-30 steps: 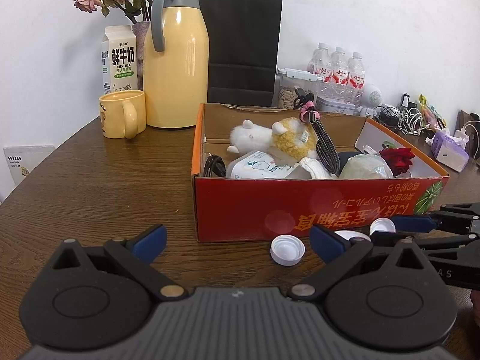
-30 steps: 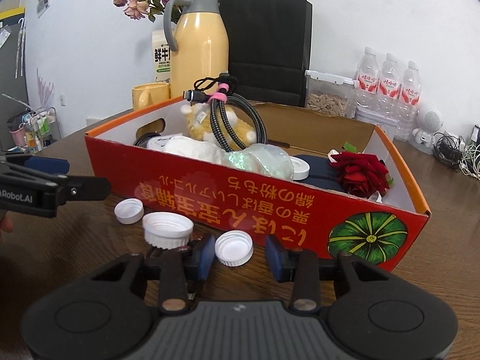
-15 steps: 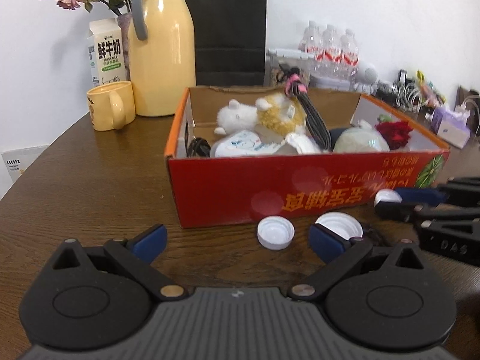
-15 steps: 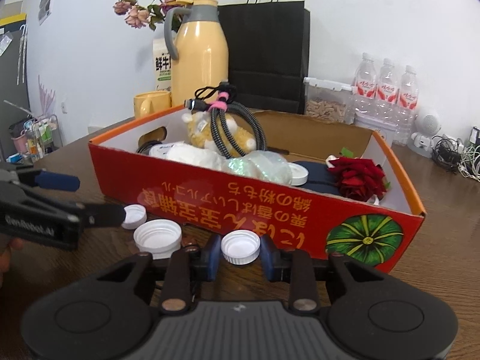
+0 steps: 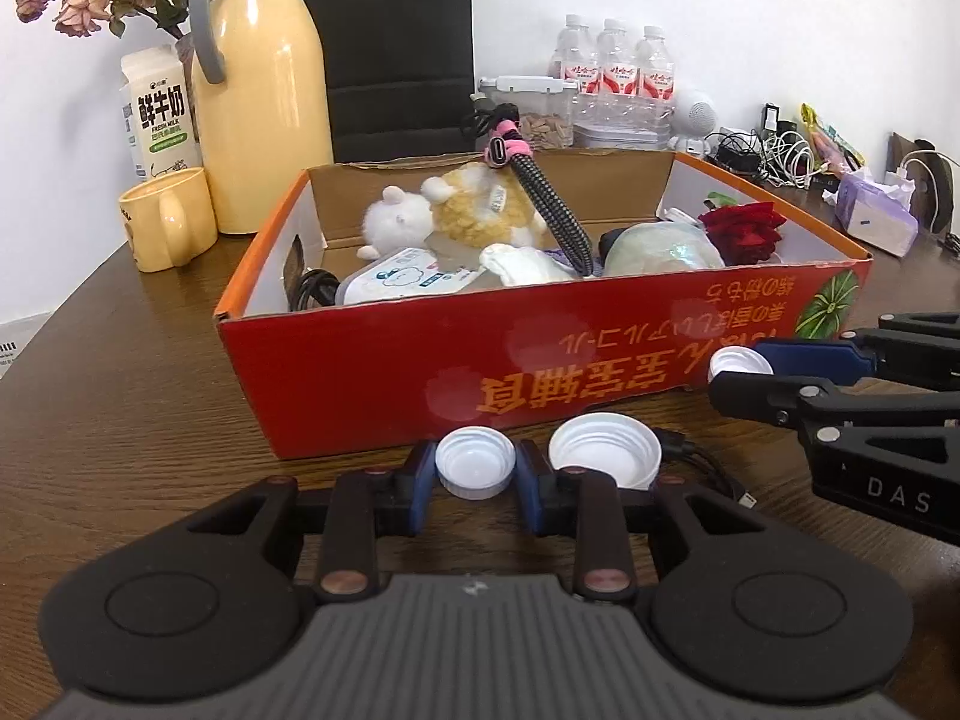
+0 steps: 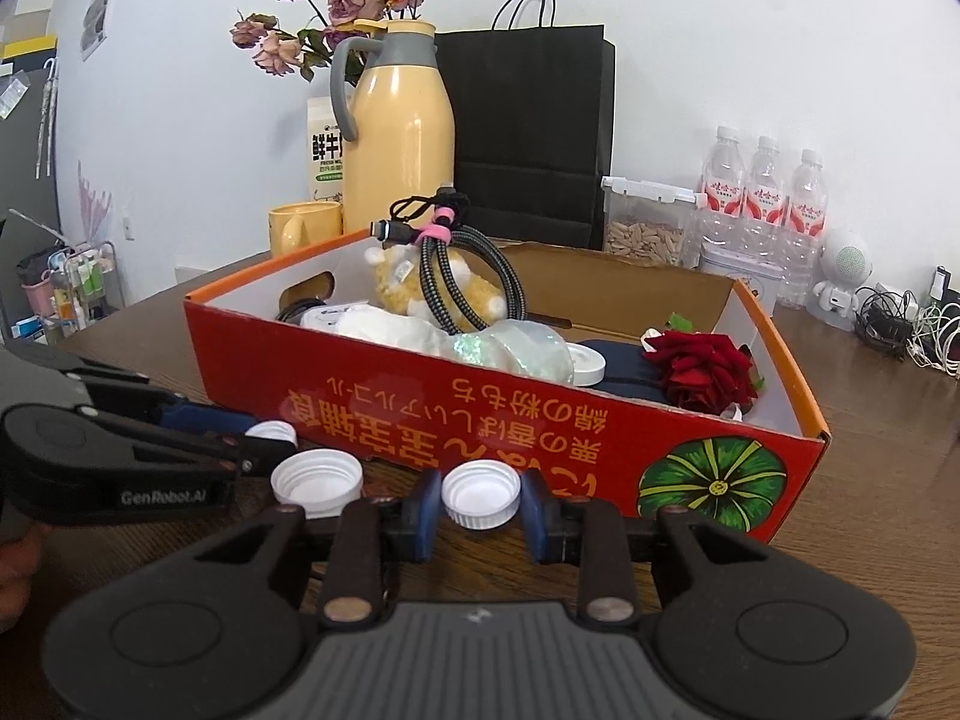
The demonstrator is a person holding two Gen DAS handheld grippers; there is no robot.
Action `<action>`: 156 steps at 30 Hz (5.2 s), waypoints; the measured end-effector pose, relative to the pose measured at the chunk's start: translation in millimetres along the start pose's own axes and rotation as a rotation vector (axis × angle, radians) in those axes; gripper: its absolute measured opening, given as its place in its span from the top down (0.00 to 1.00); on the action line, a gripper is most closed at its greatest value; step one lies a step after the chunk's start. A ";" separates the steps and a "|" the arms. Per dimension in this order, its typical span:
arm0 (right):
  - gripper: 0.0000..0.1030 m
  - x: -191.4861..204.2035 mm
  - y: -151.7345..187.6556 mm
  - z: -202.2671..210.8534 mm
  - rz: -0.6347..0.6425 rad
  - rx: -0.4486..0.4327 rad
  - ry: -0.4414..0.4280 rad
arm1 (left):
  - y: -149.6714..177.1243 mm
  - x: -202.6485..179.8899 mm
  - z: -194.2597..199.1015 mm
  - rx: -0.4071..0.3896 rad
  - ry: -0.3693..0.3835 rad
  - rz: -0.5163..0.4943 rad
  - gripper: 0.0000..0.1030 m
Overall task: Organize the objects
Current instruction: 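Grasp a white cap with the right gripper while the left grasps another white cap, then carry both white caps into the red box and open both grippers, then withdraw both grippers from the red box back over the table, then grasp the black cable with the right gripper while the left grasps a white cap, then carry the cable and white cap into the red box, open both grippers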
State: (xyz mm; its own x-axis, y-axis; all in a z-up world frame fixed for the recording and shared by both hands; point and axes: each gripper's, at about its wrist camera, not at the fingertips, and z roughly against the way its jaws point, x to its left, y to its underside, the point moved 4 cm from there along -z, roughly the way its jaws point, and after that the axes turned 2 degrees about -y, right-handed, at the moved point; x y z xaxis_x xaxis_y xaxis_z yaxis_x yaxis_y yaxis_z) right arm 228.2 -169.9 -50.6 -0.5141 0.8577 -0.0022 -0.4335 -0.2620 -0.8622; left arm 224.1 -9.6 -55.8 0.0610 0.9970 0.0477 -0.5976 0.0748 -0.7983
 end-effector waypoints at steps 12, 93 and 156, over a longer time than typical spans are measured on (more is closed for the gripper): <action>0.73 -0.1 -0.2 14.7 -0.004 -0.051 -0.007 | -3.0 9.6 23.8 -0.074 0.001 0.069 0.71; 0.01 1.7 -20.0 15.0 0.107 -0.086 0.093 | -44.6 36.6 48.8 -0.241 -0.090 0.129 0.00; 0.96 -18.5 11.6 22.8 -0.090 -0.007 -0.038 | -0.8 -42.0 2.5 -0.003 0.060 -0.010 0.60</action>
State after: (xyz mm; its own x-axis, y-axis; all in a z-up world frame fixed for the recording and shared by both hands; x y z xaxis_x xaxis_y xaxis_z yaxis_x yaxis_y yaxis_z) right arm 215.8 -198.9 -49.1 -0.5014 0.8601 0.0943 -0.4737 -0.1817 -0.8618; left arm 220.1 -51.5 -55.6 0.1145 0.9932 0.0198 -0.5947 0.0845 -0.7995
